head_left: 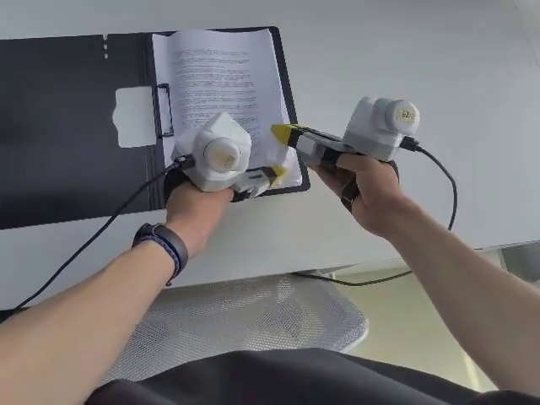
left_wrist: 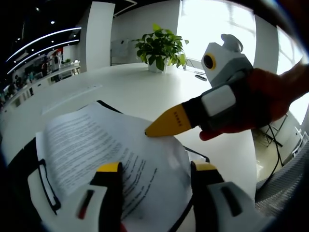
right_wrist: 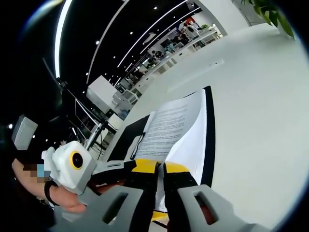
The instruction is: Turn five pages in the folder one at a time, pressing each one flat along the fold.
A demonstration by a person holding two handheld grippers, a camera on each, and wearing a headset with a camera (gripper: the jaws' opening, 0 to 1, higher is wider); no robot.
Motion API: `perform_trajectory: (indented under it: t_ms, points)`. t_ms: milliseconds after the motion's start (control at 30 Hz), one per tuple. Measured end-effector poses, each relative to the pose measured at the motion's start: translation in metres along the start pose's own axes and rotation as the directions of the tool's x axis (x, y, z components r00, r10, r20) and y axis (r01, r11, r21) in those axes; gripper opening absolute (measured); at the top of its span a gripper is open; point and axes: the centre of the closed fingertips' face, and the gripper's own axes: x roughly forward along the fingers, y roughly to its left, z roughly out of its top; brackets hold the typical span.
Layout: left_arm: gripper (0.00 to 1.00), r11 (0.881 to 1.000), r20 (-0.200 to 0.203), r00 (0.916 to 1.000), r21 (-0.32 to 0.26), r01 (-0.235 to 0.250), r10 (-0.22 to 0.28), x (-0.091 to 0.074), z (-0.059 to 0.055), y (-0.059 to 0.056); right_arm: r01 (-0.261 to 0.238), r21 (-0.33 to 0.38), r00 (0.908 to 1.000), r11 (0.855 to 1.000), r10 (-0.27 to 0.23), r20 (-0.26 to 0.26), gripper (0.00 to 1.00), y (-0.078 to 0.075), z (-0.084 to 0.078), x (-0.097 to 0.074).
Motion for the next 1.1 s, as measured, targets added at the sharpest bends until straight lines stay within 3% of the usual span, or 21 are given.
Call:
perform_trajectory:
  t_ms: [200, 333, 533, 900, 1100]
  points:
    - [0.64, 1.0, 0.001, 1.0, -0.029, 0.008, -0.008, -0.007, 0.003, 0.0, 0.0, 0.007, 0.9999, 1.0, 0.0, 0.015, 0.01, -0.001, 0.004, -0.002]
    - [0.68, 1.0, 0.006, 0.9999, -0.013, 0.013, -0.013, -0.016, 0.007, -0.001, -0.003, 0.016, 0.9994, 1.0, 0.002, 0.033, 0.0, 0.0, 0.008, -0.004]
    - [0.72, 1.0, -0.008, 1.0, 0.01, 0.004, -0.004, -0.026, 0.007, 0.007, -0.005, 0.021, 0.9989, 1.0, 0.004, 0.047, 0.0, 0.005, 0.01, -0.004]
    - [0.77, 0.999, 0.046, 0.9987, 0.025, -0.023, 0.022, -0.062, 0.026, 0.025, -0.032, -0.013, 0.9972, 0.999, 0.033, 0.066, 0.0, 0.026, 0.025, -0.003]
    - [0.77, 0.999, 0.073, 0.996, 0.01, -0.052, 0.051, -0.086, 0.028, 0.037, -0.058, -0.032, 0.9944, 0.998, 0.06, 0.086, 0.0, 0.042, 0.035, -0.001]
